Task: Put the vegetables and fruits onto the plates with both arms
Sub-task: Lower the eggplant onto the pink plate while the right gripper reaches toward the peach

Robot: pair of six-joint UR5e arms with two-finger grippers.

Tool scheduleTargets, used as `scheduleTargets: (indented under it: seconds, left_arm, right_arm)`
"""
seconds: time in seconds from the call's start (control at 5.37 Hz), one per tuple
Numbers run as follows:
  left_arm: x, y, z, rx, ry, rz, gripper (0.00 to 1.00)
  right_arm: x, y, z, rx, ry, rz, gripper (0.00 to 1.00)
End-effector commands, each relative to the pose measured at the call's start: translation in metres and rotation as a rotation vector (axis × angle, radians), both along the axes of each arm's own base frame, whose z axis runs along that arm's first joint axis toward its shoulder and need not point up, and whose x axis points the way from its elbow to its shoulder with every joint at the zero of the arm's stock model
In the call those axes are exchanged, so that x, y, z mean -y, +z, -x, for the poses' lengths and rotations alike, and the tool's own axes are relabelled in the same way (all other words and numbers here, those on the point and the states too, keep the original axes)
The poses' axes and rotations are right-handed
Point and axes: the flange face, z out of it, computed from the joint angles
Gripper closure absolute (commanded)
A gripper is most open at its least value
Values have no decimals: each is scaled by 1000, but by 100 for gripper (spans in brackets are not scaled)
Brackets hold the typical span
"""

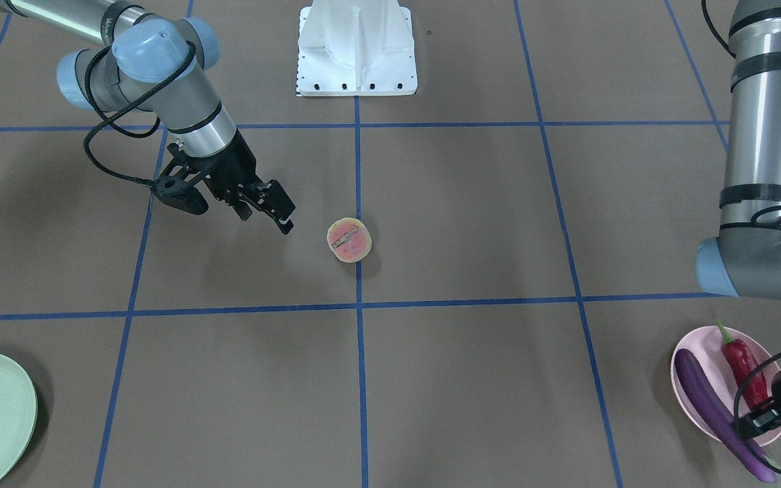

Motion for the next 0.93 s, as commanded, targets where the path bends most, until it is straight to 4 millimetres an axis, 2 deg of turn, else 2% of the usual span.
scheduleTargets:
  seconds: [0.0, 0.19, 0.37, 0.56, 0.75]
  left_arm:
    - [3, -15, -1, -20, -34, -2, 0]
    - [6, -57, 0, -57, -69, -16, 0]
    - [2, -86, -4, -84, -57, 3, 0]
    - [2, -90, -4, -90, -72, 9, 0]
    - [1, -93, -5, -93, -74, 6, 0]
  right_arm:
    - [-12, -3, 11, 5, -18, 1, 0]
    - [-36, -10, 37, 17, -2, 26, 0]
    - [-65, -24, 74, 39, 59, 62, 0]
    - [-80, -27, 95, 70, 168, 138, 0]
    - [-65, -42, 118, 113, 306, 210, 0]
